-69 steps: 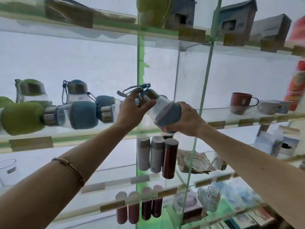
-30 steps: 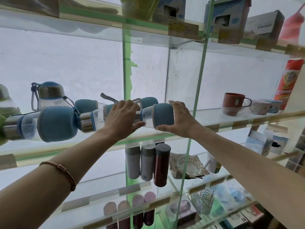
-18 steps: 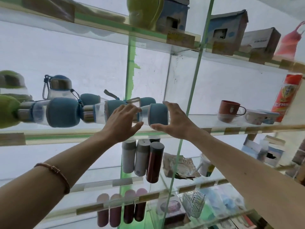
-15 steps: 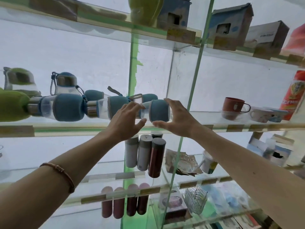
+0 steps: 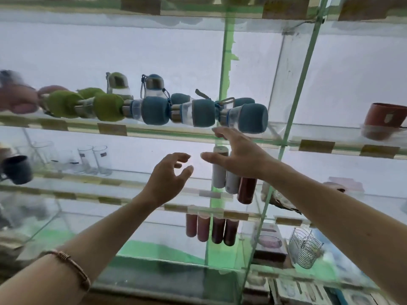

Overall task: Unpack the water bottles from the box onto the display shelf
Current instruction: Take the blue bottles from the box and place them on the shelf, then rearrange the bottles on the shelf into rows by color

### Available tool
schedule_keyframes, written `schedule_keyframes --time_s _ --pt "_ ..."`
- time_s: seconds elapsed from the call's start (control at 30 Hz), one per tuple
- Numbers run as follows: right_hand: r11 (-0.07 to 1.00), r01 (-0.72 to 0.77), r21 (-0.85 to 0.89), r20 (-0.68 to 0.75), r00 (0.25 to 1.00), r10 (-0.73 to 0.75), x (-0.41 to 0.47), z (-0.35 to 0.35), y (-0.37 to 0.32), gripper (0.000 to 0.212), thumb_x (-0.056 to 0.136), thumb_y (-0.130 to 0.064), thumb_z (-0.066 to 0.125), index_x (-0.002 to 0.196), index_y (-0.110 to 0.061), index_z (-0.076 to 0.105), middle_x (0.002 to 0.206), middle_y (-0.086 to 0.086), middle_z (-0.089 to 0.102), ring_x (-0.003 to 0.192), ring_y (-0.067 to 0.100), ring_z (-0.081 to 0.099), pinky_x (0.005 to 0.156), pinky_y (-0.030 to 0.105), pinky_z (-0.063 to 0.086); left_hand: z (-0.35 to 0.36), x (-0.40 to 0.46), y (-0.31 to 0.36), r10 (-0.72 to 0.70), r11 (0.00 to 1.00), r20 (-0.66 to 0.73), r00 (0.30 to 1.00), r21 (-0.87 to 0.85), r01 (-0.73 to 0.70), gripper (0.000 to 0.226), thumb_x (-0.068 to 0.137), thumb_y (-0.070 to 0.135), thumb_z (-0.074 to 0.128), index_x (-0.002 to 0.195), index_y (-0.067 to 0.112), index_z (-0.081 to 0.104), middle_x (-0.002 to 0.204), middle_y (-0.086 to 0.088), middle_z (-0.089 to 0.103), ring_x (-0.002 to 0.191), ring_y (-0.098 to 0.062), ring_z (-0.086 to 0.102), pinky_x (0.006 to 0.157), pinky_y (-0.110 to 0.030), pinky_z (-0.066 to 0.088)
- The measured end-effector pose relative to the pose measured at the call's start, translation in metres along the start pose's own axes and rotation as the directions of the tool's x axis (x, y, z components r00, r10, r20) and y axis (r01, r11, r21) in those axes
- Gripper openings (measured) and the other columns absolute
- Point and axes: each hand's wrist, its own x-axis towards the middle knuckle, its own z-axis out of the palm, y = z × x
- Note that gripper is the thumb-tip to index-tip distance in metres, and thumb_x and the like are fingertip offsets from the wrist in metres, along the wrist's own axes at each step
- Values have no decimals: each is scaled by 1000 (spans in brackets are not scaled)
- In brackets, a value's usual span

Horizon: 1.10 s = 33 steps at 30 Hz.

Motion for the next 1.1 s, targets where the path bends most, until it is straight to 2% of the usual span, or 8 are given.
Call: schedule_keyframes --time_s 0.2,0.3,0.57,0.7,0.83,0.93,1.1 --pt "992 113 63 47 992 -116 17 29 -56 73 86 -49 61 145 -19 31 150 1 35 133 17 37 94 24 29 -60 -25 -19 -97 994 -55 994 41 99 35 93 26 56 126 15 53 127 -1 57 106 -13 55 81 -19 40" --pt "985 157 64 76 984 -162 31 44 -88 73 86 -50 61 145 -19 31 149 2 38 131 18 39 94 25 32 -90 -32 -34 -110 992 -85 990 56 115 34 93 26 56 125 15 54 125 -1 58 105 -13 56 78 -15 41" --pt "966 223 134 99 967 -237 84 107 -193 74 85 -53 60 144 -19 34 142 2 46 127 17 44 98 30 37 -209 -54 -107 -161 985 -150 976 42 169 28 93 26 56 119 16 57 112 5 62 100 -11 60 87 -26 48" --pt "954 265 143 99 955 -280 122 148 -261 75 84 -55 61 144 -19 35 139 1 49 127 18 45 104 35 39 -283 -56 -153 -179 980 -203 963 48 193 28 93 23 57 119 13 57 111 2 61 97 -13 61 77 -17 47" --pt "935 304 183 92 941 -325 156 189 -321 69 85 -51 62 142 -21 37 135 1 51 124 16 47 99 27 37 -344 -54 -191 -200 970 -238 951 86 226 25 94 26 55 116 15 56 101 0 61 78 -9 59 66 -19 42" --pt "932 303 197 122 936 -330 178 215 -353 71 84 -52 61 143 -20 37 134 0 51 124 16 47 100 29 38 -377 -50 -214 -200 962 -242 949 136 237 29 94 26 54 121 14 55 110 0 61 91 -10 60 72 -19 42" --pt "924 329 195 145 922 -358 221 247 -387 71 84 -54 60 142 -21 37 133 0 51 122 15 48 103 35 40 -410 -36 -253 -196 968 -263 945 103 229 30 95 25 53 123 15 53 110 0 58 95 -11 58 74 -20 42"
